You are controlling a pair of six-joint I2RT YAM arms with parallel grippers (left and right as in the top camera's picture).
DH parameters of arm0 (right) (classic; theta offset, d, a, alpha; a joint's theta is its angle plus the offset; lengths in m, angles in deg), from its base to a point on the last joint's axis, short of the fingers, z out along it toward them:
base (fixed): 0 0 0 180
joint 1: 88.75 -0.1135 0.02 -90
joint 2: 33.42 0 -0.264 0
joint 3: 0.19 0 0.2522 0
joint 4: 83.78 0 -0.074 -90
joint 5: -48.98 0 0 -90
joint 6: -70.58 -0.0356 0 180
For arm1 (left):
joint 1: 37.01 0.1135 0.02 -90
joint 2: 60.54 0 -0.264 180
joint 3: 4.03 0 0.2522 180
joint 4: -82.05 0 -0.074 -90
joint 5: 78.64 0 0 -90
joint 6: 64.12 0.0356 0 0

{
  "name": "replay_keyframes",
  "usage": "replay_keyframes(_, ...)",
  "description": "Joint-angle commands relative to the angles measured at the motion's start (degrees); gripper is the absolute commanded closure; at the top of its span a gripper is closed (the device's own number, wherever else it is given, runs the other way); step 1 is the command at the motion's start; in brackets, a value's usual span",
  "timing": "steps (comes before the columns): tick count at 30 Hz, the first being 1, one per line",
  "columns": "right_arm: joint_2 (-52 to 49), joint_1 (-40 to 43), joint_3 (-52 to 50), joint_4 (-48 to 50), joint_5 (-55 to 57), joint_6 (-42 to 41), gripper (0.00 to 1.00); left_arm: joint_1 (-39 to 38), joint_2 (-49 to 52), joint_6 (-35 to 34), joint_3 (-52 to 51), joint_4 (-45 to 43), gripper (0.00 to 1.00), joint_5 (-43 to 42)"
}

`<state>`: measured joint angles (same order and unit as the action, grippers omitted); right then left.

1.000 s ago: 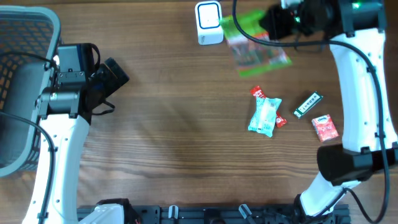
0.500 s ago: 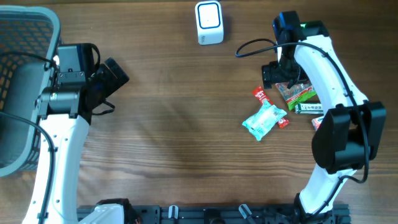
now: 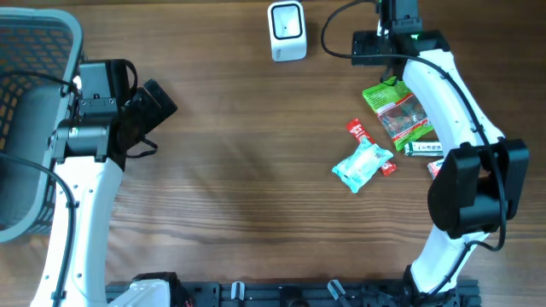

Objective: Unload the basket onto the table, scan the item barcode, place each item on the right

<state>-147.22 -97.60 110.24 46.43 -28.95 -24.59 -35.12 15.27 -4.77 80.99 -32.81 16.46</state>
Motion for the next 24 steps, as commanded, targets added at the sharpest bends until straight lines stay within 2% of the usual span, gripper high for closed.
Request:
replay_keyframes(1, -0.3, -0.4, 0.4, 0.3, 0.8, -0.9, 0.00, 0.3, 0.1, 0.4, 0.5, -0.1, 0.00, 0.9)
replay_keyframes(6, 7.7, -1.5, 0.4, 0.2, 0.8, -1.0, 0.00, 0.3, 0.1, 0.4, 0.5, -0.1, 0.00, 0.9)
replay_keyframes(10, 19.2, -1.5, 0.4, 0.2, 0.8, -1.0, 0.00, 0.3, 0.1, 0.4, 0.5, -0.1, 0.00, 0.9)
replay_keyframes(11, 25.9, -1.5, 0.4, 0.2, 0.8, -1.0, 0.00, 0.3, 0.1, 0.4, 0.5, -0.1, 0.00, 0.9)
replay_keyframes(24, 56.0, -1.5, 0.4, -4.9, 0.8, -1.0, 0.00, 0.3, 0.1, 0.4, 0.5, -0.1, 0.00, 0.9)
